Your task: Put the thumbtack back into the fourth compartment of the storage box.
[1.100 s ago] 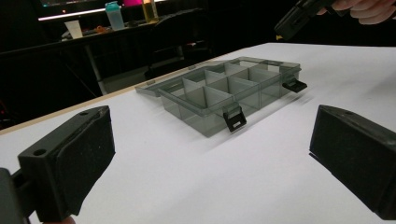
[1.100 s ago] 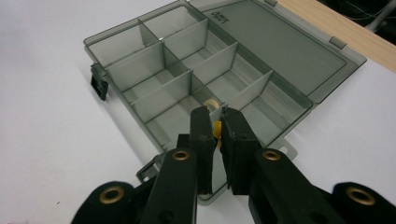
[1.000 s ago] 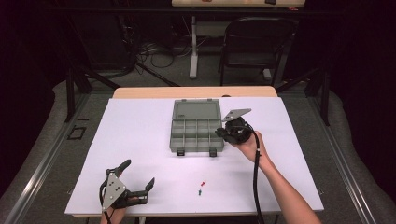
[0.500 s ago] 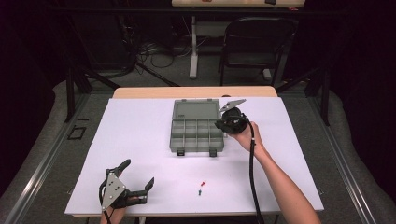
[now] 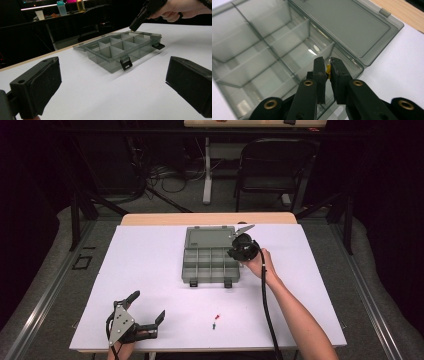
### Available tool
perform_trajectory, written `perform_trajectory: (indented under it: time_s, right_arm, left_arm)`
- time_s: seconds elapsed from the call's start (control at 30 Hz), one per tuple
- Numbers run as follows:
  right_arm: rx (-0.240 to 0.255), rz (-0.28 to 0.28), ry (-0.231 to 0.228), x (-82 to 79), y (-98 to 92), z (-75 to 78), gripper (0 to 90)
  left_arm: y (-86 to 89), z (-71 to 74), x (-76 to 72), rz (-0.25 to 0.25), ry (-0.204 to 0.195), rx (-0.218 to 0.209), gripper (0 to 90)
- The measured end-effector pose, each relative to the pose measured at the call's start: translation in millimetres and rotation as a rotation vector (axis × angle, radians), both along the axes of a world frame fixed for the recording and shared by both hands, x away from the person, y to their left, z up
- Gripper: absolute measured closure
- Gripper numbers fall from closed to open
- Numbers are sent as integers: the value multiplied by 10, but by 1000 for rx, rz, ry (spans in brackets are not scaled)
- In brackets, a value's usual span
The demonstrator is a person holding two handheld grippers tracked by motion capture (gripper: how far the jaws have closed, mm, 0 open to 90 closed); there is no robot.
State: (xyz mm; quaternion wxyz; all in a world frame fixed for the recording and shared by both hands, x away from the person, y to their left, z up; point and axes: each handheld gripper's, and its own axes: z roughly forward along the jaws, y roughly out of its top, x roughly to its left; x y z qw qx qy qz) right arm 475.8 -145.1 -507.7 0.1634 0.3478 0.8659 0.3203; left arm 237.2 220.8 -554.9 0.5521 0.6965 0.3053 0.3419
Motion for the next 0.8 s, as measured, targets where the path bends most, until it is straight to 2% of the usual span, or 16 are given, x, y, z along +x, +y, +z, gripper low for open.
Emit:
perform_trajectory:
  time_s: [0.07,0.23,0.37,0.4,0.5,0.6,0.63,0.67,0.73,0.77,0.8]
  right_arm:
    - [29,-11,21,36,-24,-7,680]
    - [60,2,9,15,-46,69,603]
    - [67,7,26,27,-47,64,640]
    - [73,7,34,42,-49,43,701]
    - [76,10,55,62,-39,8,754]
    - [85,11,70,82,-15,-31,718]
    - [86,16,69,77,-5,-24,673]
    - [86,16,69,77,-5,-24,673]
    - [95,34,61,54,-4,2,615]
    - [110,53,52,18,-14,37,536]
    - [117,63,49,4,-22,49,500]
  left_arm:
    - [2,1,-1,1,-2,1,0]
    - [3,1,-1,2,-3,-1,0]
    - [-4,2,-5,0,-3,-1,0]
    - [-2,3,-5,0,-3,0,0]
    - [4,2,-2,1,-2,2,0]
    - [5,3,-1,2,-3,1,0]
    - [5,2,-3,3,-2,-2,0]
    - [7,2,-3,3,-2,-2,0]
    - [12,3,-2,6,-3,-2,0]
    - [13,4,-3,7,-3,-1,0]
    - [13,4,-3,7,-3,-1,0]
